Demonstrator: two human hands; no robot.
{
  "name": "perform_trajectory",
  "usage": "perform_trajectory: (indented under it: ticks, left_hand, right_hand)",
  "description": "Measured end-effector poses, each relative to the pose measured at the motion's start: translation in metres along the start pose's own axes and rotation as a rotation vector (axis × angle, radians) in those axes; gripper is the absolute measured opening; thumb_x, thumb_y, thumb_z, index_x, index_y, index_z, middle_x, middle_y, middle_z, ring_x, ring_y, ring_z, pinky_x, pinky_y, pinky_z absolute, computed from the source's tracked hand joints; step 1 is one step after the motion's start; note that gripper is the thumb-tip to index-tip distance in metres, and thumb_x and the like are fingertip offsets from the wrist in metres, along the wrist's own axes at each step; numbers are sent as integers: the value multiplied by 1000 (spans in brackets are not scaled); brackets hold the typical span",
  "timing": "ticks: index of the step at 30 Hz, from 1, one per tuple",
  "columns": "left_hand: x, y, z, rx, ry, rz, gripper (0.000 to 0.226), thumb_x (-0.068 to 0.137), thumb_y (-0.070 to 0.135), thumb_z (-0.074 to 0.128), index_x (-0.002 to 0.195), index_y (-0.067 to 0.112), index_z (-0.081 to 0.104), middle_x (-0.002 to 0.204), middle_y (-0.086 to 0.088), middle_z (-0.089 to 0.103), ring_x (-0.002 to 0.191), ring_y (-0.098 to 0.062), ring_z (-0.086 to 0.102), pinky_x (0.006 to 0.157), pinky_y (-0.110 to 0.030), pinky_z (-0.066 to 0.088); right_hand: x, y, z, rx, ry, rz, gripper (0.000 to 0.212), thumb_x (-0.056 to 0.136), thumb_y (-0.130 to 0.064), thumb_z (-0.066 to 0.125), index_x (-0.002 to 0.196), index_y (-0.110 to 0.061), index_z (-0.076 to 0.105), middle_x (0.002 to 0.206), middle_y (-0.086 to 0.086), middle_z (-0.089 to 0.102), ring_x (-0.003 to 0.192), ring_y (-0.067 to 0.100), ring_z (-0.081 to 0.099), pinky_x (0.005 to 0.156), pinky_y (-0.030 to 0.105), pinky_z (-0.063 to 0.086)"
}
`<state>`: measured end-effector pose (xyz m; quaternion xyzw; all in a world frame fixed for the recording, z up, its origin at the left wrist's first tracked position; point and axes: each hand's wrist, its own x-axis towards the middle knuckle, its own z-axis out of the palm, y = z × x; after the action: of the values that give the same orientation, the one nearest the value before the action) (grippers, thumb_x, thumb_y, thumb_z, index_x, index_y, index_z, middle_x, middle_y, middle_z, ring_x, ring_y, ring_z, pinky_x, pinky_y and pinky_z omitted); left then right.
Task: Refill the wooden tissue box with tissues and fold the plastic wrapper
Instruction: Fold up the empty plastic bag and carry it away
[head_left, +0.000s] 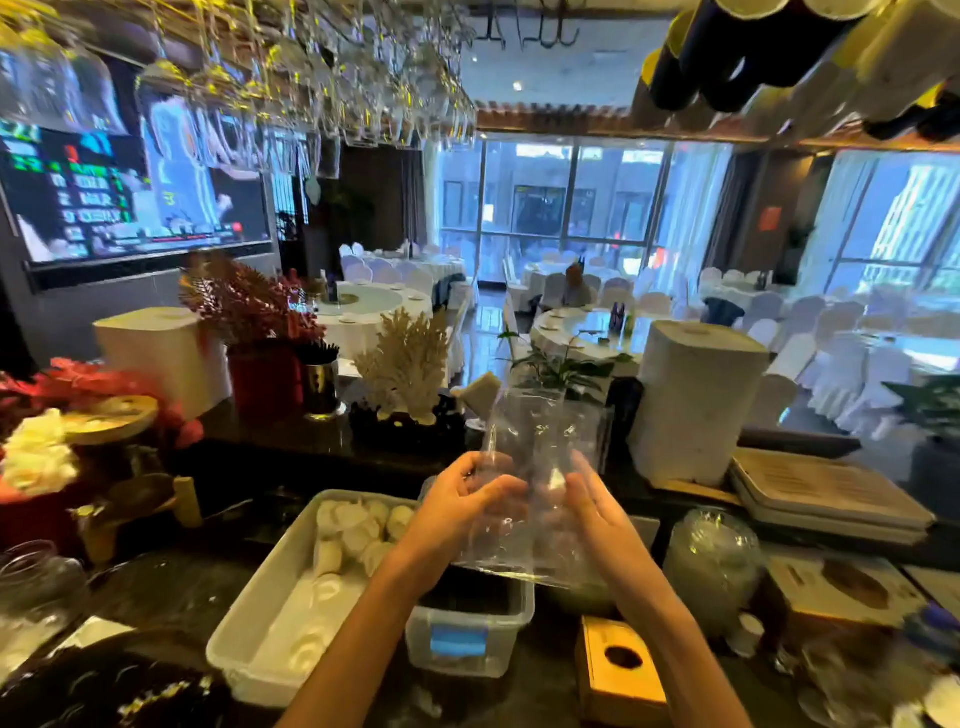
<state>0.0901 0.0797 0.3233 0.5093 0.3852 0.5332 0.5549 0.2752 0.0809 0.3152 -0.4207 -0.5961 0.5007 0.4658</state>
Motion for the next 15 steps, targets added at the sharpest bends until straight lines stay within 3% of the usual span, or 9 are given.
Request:
perform_trajectory:
  ticks: [3,6,9,11,13,15]
  left_hand:
    - [-6,-9,-10,-31,-70,-49,36,88,28,69,120,17,57,110,-13,74,94,-28,73,69,-33,59]
    - [-12,-18,-21,-102,-79,-52,29,92,24,63,117,9,60,112,-19,71,100,-36,70,78,-42,61]
    - [-17,-40,-22,-77,-131,-121,24,91,22,64,111,9,65,108,-16,73,89,-29,72,64,-32,59]
    - [-21,-56,-11,-51,-213,-191,23,87,27,66,106,16,70,103,-17,73,79,-27,62,59,-25,48]
    - [-25,-72,7,-65,-350,-242,15,85,28,64,94,25,75,85,-2,75,63,-11,59,51,-15,42]
    - [-31,-87,30,-10,-429,-261,13,85,26,65,92,26,76,80,2,77,61,-4,67,52,-13,50]
  right_hand:
    - [-7,1,12,24,54,-40,44,85,-50,53,128,-50,43,103,-20,75,90,2,73,66,15,56]
    - [-26,4,3,10,84,6,40,86,-43,63,124,-48,54,108,-6,76,96,10,73,71,24,60]
    - [-51,20,-15,19,161,134,39,88,-28,68,125,-35,60,105,6,77,94,18,73,70,31,57]
    - [-72,34,-29,-11,262,211,32,86,-23,71,117,-26,67,102,13,76,88,23,71,68,35,56]
    - [-98,45,-45,-30,352,272,28,85,-20,71,113,-20,69,98,12,77,84,21,71,63,30,55]
    - [-128,50,-62,-66,420,328,27,85,-20,72,111,-18,70,94,5,79,83,16,74,64,25,56]
